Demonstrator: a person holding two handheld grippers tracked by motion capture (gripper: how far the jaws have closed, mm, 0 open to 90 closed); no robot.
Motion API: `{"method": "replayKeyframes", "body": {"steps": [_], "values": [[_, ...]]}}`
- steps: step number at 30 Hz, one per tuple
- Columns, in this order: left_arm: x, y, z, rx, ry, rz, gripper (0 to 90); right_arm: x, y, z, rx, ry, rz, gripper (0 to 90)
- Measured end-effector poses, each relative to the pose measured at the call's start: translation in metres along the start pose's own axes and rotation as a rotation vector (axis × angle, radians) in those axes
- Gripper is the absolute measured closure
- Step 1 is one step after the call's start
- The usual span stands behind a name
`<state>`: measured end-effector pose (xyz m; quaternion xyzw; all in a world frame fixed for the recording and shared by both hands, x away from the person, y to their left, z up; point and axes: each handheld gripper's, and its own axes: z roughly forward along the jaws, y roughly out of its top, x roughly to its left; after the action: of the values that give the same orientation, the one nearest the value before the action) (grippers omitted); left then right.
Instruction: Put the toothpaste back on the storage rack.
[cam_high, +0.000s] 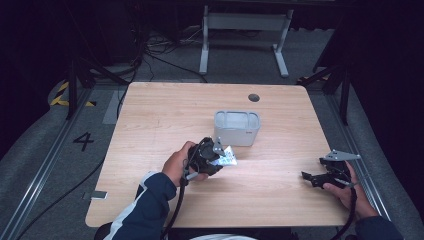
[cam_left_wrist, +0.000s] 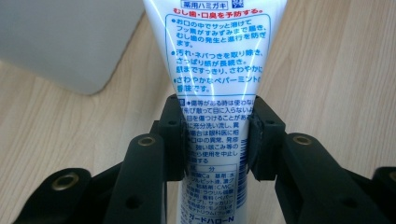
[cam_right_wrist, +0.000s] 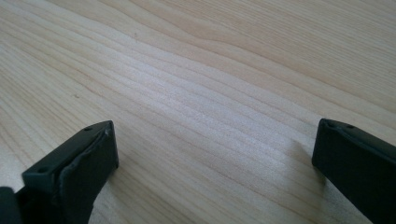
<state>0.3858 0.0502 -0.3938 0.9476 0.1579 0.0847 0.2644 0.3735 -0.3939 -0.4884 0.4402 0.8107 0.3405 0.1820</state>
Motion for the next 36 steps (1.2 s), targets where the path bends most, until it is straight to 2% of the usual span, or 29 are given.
{"method": "replayKeyframes", "body": {"steps": [6,21,22,23,25,30,32,33,34,36], "values": [[0.004,0.002,-0.007,-0.082,-0.001,-0.023,65.2,0.000,0.000,0.000,0.000,0.000,0.001,0.6],[0.011,0.009,-0.028,-0.207,0.025,-0.047,65.0,0.000,0.000,0.000,-0.001,0.001,0.002,0.6],[0.012,0.009,-0.031,-0.241,0.032,-0.054,65.0,0.000,0.000,0.000,-0.001,0.002,0.002,0.6],[0.012,0.009,-0.031,-0.241,0.032,-0.054,65.0,0.000,0.000,0.000,-0.001,0.002,0.002,0.6],[0.013,0.011,-0.039,-0.283,0.049,-0.062,65.0,0.000,0.000,0.000,-0.001,0.002,0.003,0.6],[0.016,0.015,-0.046,-0.331,0.064,-0.069,65.1,0.000,0.000,0.000,0.000,0.001,0.000,0.6],[0.018,0.019,-0.052,-0.370,0.074,-0.083,65.1,0.000,0.000,0.000,0.000,0.001,0.000,0.6],[0.018,0.019,-0.052,-0.370,0.074,-0.083,65.1,0.000,0.000,0.000,0.000,0.001,0.000,0.6],[0.018,0.022,-0.054,-0.396,0.072,-0.101,65.1,0.000,0.000,0.000,-0.001,0.001,0.002,0.6],[0.020,0.025,-0.056,-0.411,0.073,-0.106,65.1,0.000,0.000,0.000,0.000,0.001,-0.001,0.6]]}}
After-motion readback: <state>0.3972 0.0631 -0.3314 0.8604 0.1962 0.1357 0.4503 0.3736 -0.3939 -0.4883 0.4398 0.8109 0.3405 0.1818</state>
